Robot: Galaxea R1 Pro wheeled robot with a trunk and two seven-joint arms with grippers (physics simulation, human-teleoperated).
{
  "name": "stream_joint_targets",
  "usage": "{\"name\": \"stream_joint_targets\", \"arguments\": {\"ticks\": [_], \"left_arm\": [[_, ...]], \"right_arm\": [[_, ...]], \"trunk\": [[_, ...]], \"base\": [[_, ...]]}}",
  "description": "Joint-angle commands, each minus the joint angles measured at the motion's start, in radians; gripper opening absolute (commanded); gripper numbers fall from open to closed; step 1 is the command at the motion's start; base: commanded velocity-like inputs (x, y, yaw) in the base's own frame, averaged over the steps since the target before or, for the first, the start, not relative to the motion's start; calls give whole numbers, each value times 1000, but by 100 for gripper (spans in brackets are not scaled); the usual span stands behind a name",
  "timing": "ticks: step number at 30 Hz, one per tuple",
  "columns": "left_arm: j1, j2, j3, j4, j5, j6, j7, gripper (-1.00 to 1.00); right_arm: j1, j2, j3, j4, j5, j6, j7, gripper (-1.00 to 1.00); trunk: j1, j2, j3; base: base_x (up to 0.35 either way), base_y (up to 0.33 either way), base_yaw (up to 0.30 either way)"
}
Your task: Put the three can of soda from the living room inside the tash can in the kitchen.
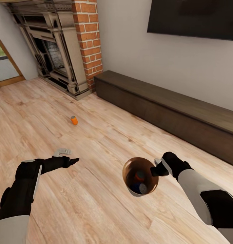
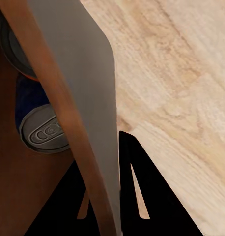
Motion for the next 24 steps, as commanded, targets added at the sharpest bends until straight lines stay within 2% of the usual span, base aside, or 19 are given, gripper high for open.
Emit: {"name": "stream_joint_targets", "arguments": {"ticks": [1,24], "left_arm": [[0,0,0,0,0,0,0,100],[0,0,-2,0,1,8,-1,100]], "right_arm": [[0,0,-3,0,-17,2,7,-100],[1,14,-3,0,-17,2,7,-100]], "trunk": [[0,0,0],[0,0,0]], "base": [[205,274,0],[256,234,0]]}}
